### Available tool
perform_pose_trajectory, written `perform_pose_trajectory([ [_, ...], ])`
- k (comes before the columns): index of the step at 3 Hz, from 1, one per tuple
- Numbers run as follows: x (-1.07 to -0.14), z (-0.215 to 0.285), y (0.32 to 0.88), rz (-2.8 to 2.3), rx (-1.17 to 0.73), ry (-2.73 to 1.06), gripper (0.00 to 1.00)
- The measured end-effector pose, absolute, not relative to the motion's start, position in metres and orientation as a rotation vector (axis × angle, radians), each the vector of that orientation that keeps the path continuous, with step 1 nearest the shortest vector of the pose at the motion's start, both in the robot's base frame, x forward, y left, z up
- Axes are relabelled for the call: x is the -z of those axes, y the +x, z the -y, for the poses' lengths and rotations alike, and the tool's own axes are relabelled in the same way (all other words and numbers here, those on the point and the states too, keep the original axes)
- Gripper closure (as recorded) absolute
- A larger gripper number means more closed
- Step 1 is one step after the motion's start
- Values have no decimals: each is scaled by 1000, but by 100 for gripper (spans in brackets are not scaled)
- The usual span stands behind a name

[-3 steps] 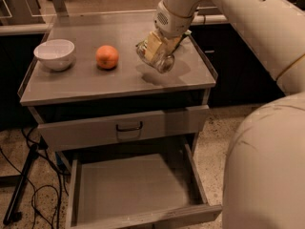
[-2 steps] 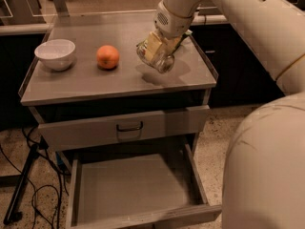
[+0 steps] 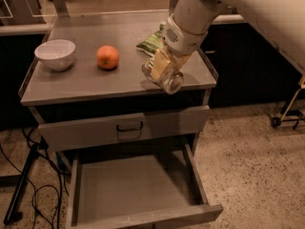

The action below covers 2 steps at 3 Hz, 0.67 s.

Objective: Place 7up can into middle drawer

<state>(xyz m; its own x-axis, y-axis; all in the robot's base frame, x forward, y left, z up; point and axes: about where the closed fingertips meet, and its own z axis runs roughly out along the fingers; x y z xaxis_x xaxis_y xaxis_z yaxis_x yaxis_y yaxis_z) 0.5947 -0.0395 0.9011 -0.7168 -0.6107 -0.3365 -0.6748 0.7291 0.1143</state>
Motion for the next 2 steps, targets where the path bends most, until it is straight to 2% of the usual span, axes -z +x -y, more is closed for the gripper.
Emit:
perform_pose_trajectory([
  [1, -904, 46, 551, -2684, -325, -981, 100],
  [2, -897, 46, 546, -2696, -318, -983, 100],
])
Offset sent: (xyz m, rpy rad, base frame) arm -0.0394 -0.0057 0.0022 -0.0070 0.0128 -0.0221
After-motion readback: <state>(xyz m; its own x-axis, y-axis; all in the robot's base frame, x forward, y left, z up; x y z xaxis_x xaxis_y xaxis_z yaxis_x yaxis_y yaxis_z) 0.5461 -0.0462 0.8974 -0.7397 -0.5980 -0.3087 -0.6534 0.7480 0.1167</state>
